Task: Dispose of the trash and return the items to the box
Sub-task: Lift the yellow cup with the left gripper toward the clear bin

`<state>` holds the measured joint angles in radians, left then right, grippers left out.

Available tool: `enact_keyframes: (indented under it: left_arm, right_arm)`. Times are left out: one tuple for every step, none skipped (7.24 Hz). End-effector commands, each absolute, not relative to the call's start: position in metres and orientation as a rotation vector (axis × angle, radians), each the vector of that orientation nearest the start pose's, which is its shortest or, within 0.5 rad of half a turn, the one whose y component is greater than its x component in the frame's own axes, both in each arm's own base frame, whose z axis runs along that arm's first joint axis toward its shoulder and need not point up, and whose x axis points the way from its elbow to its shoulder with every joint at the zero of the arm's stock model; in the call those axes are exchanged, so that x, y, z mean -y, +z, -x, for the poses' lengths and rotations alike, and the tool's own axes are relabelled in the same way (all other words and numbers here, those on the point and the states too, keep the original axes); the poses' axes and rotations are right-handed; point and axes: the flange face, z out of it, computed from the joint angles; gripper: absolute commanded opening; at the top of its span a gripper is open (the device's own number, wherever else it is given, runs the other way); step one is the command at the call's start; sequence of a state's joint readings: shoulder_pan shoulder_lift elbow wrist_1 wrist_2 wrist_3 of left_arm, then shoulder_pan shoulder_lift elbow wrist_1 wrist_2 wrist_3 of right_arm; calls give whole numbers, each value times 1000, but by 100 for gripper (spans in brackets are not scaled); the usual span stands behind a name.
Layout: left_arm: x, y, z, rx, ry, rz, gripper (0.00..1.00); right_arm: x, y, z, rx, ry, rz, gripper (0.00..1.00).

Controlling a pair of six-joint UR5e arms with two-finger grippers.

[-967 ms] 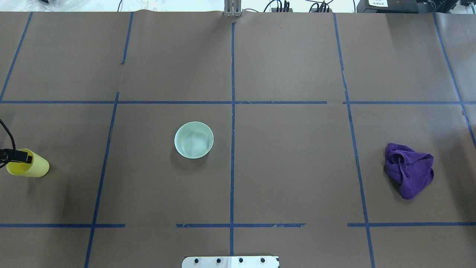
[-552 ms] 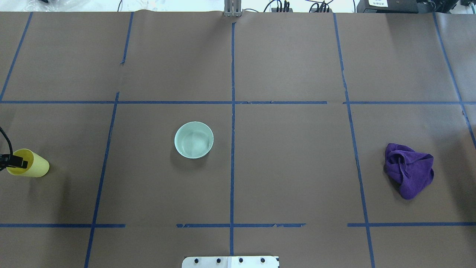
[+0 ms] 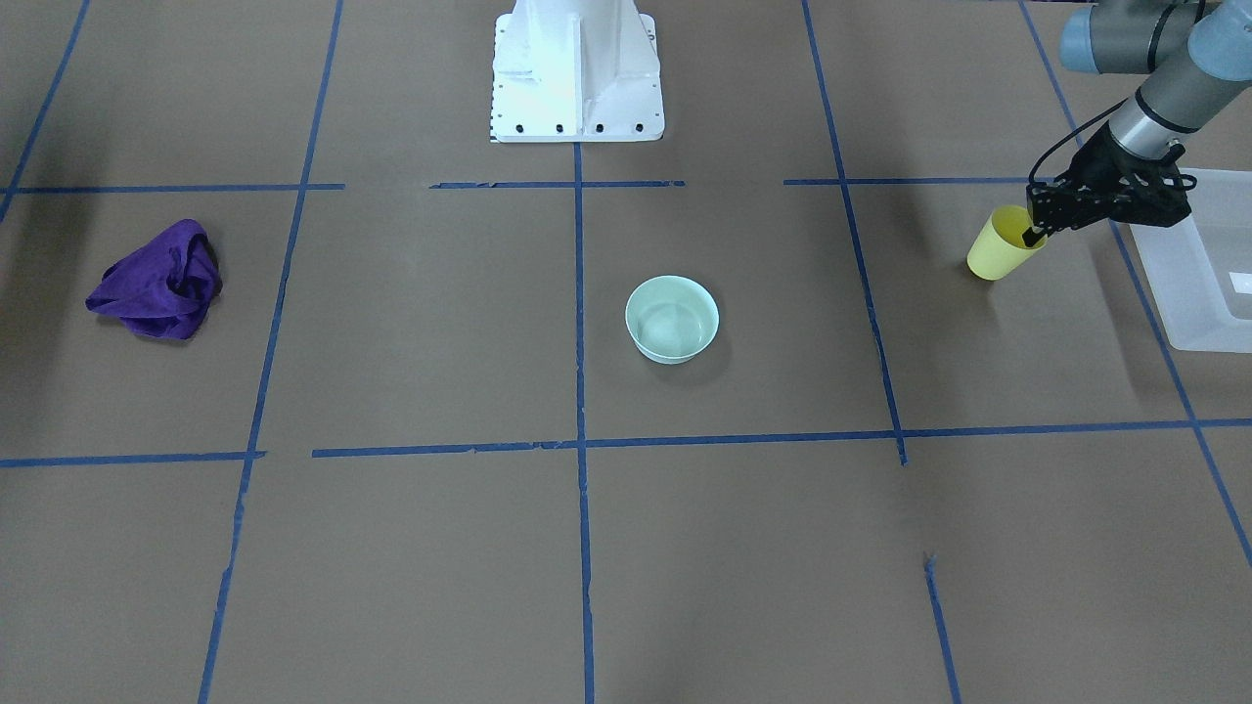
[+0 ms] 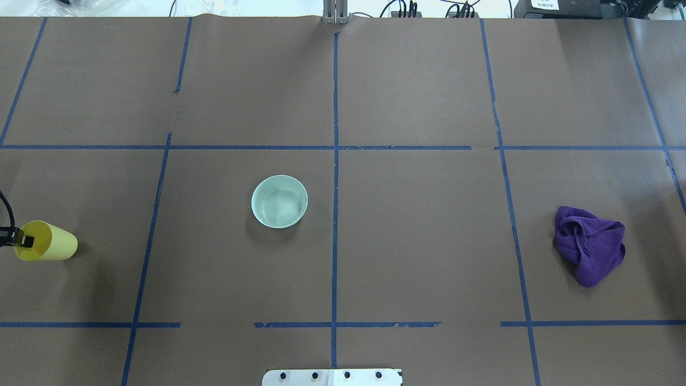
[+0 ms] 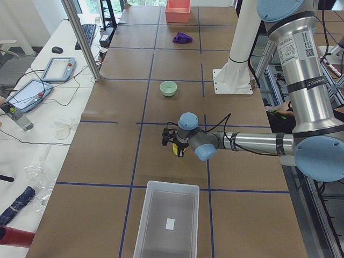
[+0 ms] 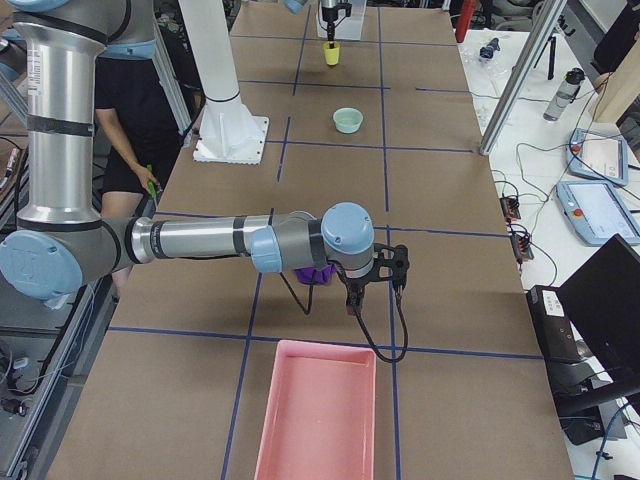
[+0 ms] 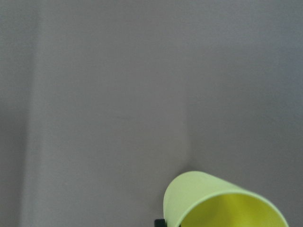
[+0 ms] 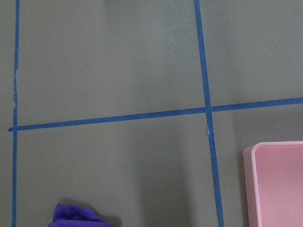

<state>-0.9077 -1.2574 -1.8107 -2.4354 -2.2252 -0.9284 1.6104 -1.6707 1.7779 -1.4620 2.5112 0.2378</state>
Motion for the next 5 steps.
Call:
enact_keyframes:
  left_arm:
    - [345, 541, -144, -1113, 22, -46, 0]
    - [346, 535, -137, -1115, 9, -56, 0]
    - [347, 529, -137, -1111, 9, -57, 0]
    - [348, 516, -137, -1110, 10, -63, 0]
    - [349, 500, -137, -1107, 10, -70, 0]
  right_arm:
    - [455, 575, -61, 988, 133, -95, 100]
    - [457, 564, -34, 977, 96, -74, 100]
    - [460, 550, -6, 920, 113, -54, 100]
    - [460, 538, 16, 866, 122, -52, 100]
    - [459, 533, 33, 865, 104, -38, 100]
